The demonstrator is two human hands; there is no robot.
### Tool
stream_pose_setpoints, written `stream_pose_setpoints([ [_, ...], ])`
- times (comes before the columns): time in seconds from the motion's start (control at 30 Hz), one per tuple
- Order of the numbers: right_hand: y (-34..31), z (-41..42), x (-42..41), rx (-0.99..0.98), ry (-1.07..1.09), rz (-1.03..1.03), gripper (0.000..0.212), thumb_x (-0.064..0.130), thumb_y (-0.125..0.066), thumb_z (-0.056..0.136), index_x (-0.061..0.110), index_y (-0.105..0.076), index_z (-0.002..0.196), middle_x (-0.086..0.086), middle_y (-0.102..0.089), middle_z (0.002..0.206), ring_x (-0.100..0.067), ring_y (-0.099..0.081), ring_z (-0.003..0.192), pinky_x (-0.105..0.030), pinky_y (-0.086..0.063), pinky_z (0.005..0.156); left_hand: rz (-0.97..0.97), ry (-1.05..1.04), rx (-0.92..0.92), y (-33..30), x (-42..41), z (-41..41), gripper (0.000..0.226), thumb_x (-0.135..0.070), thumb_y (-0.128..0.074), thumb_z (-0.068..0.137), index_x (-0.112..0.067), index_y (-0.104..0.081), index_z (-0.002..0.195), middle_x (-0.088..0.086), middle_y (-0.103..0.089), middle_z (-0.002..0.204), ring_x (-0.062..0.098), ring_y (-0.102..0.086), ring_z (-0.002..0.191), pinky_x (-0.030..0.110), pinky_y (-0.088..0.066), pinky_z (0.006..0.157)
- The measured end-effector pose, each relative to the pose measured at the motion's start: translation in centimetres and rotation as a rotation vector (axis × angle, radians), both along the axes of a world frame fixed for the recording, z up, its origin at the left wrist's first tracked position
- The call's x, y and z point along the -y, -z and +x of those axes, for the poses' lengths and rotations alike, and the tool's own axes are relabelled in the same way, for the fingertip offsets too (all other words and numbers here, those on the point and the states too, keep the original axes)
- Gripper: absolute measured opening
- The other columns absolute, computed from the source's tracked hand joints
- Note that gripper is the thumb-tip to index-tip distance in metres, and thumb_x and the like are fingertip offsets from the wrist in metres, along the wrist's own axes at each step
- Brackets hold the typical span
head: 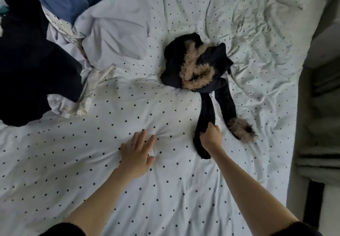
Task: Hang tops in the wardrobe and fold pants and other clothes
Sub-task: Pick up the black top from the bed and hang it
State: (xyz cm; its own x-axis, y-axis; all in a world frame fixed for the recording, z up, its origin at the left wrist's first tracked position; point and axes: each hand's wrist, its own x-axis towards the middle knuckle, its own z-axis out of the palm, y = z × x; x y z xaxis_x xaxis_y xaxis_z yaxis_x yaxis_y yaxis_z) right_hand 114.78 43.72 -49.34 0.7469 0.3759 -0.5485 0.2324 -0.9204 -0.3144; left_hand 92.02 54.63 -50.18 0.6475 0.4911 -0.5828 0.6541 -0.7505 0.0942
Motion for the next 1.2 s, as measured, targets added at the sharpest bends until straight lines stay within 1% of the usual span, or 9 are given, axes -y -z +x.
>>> stream_pose_setpoints([
  [0.33,-1.3,-3.8,3.9,0.025,-0.016,0.218,0.034,-0.005,-0.042,0.079,0.007,-0.07,0.092,-0.013,-0.068,0.086,-0.031,-0.06,0.08,-0.028,-0.037,0.059,-0.113,-0.097,-0.039,-0.8,0.8,0.4,0.064,-0.041,-0.023,0.1,-0.031,0.02,0.146,0.001,0.038,0.149,0.024,0.03,0.139,0.06,0.001,0.109],
  [0.53,-5.0,-10.8,8.4,-0.091,-0.094,0.348,0.017,-0.003,-0.05,0.083,-0.005,-0.067,0.081,-0.013,-0.062,0.084,-0.031,-0.061,0.075,-0.041,-0.048,0.07,-0.272,-0.44,0.417,-5.0,5.0,3.0,0.031,-0.028,-0.043,0.097,-0.013,-0.059,0.119,0.006,-0.057,0.126,0.026,-0.05,0.122,0.037,-0.04,0.094],
  [0.77,-8.8,-16.4,15.3,-0.145,-0.181,0.47,0.014,0.0,-0.058,0.086,-0.003,-0.072,0.085,-0.01,-0.065,0.091,-0.023,-0.061,0.083,-0.028,-0.046,0.071,-0.7,-0.581,0.351,-7.8,11.4,5.3,0.05,-0.021,-0.062,0.089,-0.009,-0.045,0.134,0.014,-0.062,0.114,0.026,-0.061,0.101,0.03,-0.048,0.084],
  [0.83,-9.4,-17.4,17.1,-0.13,-0.201,0.453,0.015,0.001,-0.057,0.086,-0.002,-0.071,0.082,-0.011,-0.065,0.088,-0.024,-0.06,0.081,-0.025,-0.043,0.068,-0.571,-0.508,0.362,-7.8,12.9,4.7,0.015,-0.013,-0.063,0.086,-0.002,-0.059,0.096,0.014,-0.063,0.087,0.028,-0.061,0.079,0.03,-0.046,0.067],
  [0.9,-9.9,-17.9,19.1,-0.145,-0.198,0.41,0.017,0.002,-0.052,0.087,-0.003,-0.069,0.087,-0.011,-0.065,0.089,-0.026,-0.06,0.076,-0.03,-0.047,0.067,-0.484,-0.412,0.411,-7.8,14.4,3.6,0.028,-0.011,-0.062,0.085,-0.002,-0.048,0.063,0.008,-0.042,0.057,0.025,-0.05,0.055,0.023,-0.032,0.05],
  [0.93,-10.0,-17.8,19.9,-0.18,-0.156,0.397,0.021,0.002,-0.049,0.088,0.001,-0.07,0.094,-0.01,-0.066,0.092,-0.024,-0.06,0.072,-0.027,-0.049,0.063,-0.472,-0.365,0.444,-8.1,14.9,3.0,0.029,-0.011,-0.062,0.085,0.006,-0.048,0.067,0.012,-0.057,0.081,0.029,-0.055,0.061,0.018,-0.024,0.045],
  [0.97,-10.2,-17.7,20.5,-0.218,-0.082,0.401,0.027,0.003,-0.047,0.088,0.007,-0.07,0.102,-0.006,-0.068,0.097,-0.021,-0.061,0.071,-0.021,-0.048,0.06,-0.464,-0.301,0.462,-8.4,15.3,2.1,0.042,-0.01,-0.063,0.085,-0.007,-0.035,0.053,-0.008,-0.015,0.084,0.019,-0.04,0.047,0.017,-0.021,0.043],
  [1.07,-10.2,-16.5,20.8,-0.23,0.174,0.405,0.032,0.012,-0.048,0.095,0.01,-0.06,0.125,-0.008,-0.065,0.119,-0.022,-0.063,0.1,-0.012,-0.044,0.078,-0.535,-0.074,0.387,-9.5,15.6,-0.7,0.046,-0.011,-0.066,0.082,-0.014,-0.034,0.049,-0.003,-0.029,0.051,0.014,-0.032,0.047,0.022,-0.023,0.047],
  [1.2,-10.4,-15.0,16.6,-0.53,0.534,0.529,0.046,0.044,-0.05,0.094,0.009,-0.057,0.124,-0.008,-0.062,0.118,-0.023,-0.059,0.108,-0.04,-0.046,0.096,-0.651,0.152,0.227,-10.9,16.1,-5.3,0.039,-0.015,-0.068,0.081,-0.006,-0.046,0.051,0.001,-0.041,0.051,0.01,-0.035,0.049,0.022,-0.029,0.051],
])
